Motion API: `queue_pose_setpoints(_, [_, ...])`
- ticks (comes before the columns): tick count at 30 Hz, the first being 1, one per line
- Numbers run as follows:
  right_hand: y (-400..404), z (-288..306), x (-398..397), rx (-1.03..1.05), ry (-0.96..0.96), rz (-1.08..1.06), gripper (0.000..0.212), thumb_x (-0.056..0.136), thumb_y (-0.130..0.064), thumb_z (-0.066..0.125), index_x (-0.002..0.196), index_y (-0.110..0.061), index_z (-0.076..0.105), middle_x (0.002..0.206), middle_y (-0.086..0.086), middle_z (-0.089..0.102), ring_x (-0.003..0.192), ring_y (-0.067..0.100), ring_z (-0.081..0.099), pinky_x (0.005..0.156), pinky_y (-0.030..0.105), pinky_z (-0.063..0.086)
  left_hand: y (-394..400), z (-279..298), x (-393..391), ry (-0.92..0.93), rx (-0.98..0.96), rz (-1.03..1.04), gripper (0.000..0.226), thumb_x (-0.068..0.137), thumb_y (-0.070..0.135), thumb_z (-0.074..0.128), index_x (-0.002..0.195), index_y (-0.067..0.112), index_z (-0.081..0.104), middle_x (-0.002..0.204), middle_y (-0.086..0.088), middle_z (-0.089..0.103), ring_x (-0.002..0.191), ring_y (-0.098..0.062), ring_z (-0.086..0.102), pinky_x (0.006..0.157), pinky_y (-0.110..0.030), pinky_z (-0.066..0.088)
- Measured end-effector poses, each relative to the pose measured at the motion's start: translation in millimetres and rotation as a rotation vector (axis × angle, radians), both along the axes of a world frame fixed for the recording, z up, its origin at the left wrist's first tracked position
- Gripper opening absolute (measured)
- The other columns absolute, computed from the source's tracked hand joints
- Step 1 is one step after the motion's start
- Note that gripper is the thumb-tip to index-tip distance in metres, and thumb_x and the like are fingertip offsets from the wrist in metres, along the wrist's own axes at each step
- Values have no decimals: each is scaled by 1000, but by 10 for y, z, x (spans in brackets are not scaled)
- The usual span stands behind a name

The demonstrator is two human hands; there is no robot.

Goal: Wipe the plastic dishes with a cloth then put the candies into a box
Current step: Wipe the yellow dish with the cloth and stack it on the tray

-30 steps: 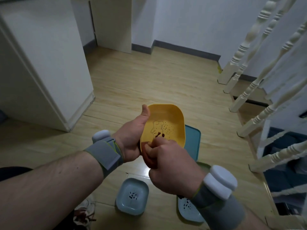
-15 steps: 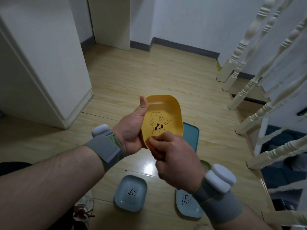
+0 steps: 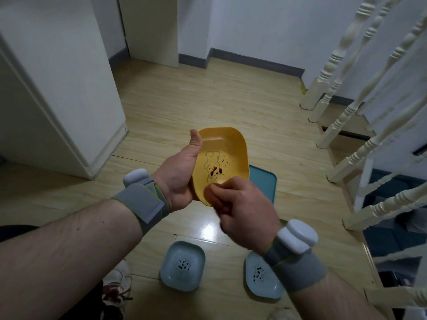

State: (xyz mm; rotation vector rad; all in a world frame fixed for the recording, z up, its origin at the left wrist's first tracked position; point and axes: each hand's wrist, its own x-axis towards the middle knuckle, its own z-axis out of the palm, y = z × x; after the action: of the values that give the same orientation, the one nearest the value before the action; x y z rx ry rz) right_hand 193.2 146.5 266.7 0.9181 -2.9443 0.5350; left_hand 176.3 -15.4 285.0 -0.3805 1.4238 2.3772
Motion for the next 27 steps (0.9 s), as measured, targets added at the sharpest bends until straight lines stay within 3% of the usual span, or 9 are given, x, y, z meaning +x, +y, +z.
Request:
queue_pose_setpoints(3, [155,-42,-126,120,29,-91,35,88,-28,55,122,-36,58,118,-11,54,100,17,49,79,35,51,-5,-11,18,4,-39,-47,78,84,76,27,131,20,55,121,-17,67,112,-37,64,97,-62,46])
queue_pose_setpoints(6, [3,-56,4,24,39,-11,35,84,-23,57,118,-32,61,118,-9,58,97,18,52,76,35,52,16,-19,17,9,-8,-13,78,85,74,32,134,17,52,123,-20,65,113,-38,63,98,-62,45])
queue_pose_setpoints(10, [-38,-122,73,-17,114,67,32,78,-31,64,109,-31,65,102,-9,64,80,18,54,57,31,49,-29,-31,-1,-22,-1,-37,82,85,75,31,131,11,56,124,-22,65,115,-38,62,103,-59,43])
queue_pose_setpoints(13, [151,-226,-68,56,161,-23,28,72,-37,74,100,-33,68,85,-8,65,71,15,49,52,26,43,-103,-5,8,-67,-45,-158,82,83,79,26,128,20,58,122,-18,66,115,-40,61,101,-63,41])
queue_pose_setpoints(17, [168,-278,-73,-38,294,-21,11,76,-32,68,84,-25,71,71,-6,60,65,16,46,49,27,41,-147,101,31,-63,-96,-215,75,83,76,34,127,21,59,121,-16,68,113,-39,63,98,-61,44])
queue_pose_setpoints(19, [100,-193,-55,-177,289,-52,17,78,-33,60,82,-23,73,69,-5,60,63,17,48,50,28,40,-51,96,67,34,-131,-147,73,78,68,54,131,18,54,120,-16,67,109,-36,65,89,-52,52])
queue_pose_setpoints(21, [5,-91,-32,-310,239,-86,22,74,-32,58,84,-23,75,69,-5,61,64,16,48,53,28,39,103,26,108,209,-118,26,77,72,43,77,134,9,48,113,-19,66,103,-36,63,82,-44,55])
queue_pose_setpoints(24, [-150,-29,77,-361,173,-80,20,73,-27,63,88,-23,74,73,-4,60,67,18,51,55,30,43,196,31,129,280,107,237,78,65,9,62,140,17,44,106,-19,62,95,-37,58,86,-50,49])
queue_pose_setpoints(27, [-136,-75,109,-216,226,25,28,79,-32,60,104,-24,70,85,-4,61,74,18,52,55,29,45,16,93,81,198,190,199,79,63,9,46,141,11,43,113,-23,57,102,-41,54,98,-61,40])
